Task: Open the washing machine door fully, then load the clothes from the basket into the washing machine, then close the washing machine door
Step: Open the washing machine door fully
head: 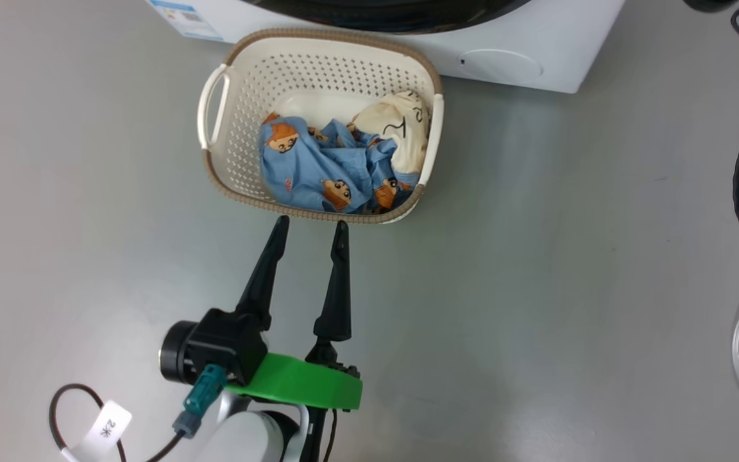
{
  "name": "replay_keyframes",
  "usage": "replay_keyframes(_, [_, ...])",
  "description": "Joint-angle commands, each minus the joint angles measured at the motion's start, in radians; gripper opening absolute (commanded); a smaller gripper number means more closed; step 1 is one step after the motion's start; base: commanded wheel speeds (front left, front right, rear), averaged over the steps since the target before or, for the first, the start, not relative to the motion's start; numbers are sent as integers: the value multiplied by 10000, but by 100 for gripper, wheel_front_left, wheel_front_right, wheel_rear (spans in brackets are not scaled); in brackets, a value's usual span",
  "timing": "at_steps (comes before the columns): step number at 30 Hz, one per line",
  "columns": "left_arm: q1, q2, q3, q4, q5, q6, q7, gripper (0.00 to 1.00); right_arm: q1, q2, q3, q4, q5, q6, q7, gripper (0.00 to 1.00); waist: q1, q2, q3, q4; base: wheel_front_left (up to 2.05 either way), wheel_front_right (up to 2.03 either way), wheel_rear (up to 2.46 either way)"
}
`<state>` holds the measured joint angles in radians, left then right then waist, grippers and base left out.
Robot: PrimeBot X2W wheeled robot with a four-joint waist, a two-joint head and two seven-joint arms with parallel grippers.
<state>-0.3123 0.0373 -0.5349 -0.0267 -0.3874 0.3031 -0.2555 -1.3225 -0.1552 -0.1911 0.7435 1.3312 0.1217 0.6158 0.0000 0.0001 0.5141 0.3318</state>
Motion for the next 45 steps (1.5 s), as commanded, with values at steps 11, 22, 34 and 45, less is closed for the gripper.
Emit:
replay_keyframes(11, [-235, 129, 251, -314, -132, 161, -63, 100, -1300, 190, -72, 1029, -674, 90, 177, 0, 0, -1, 282, 358, 0, 0, 0])
replay_keyframes(22, [-205, 129, 318, -345, -195, 223, -63, 100, -1918, 191, -289, 2302, -799, 90, 871, 0, 0, -1, 259, 496, 0, 0, 0])
replay_keyframes(34, [-164, 129, 357, -298, -118, 205, -63, 100, -1535, 294, -333, 2332, -942, 90, 1091, 0, 0, -1, 54, 435, 0, 0, 0])
replay_keyframes(45, [-87, 129, 387, -237, -28, 168, -63, 100, -929, 478, -278, 2246, -1112, 90, 1542, 0, 0, -1, -176, 336, 0, 0, 0])
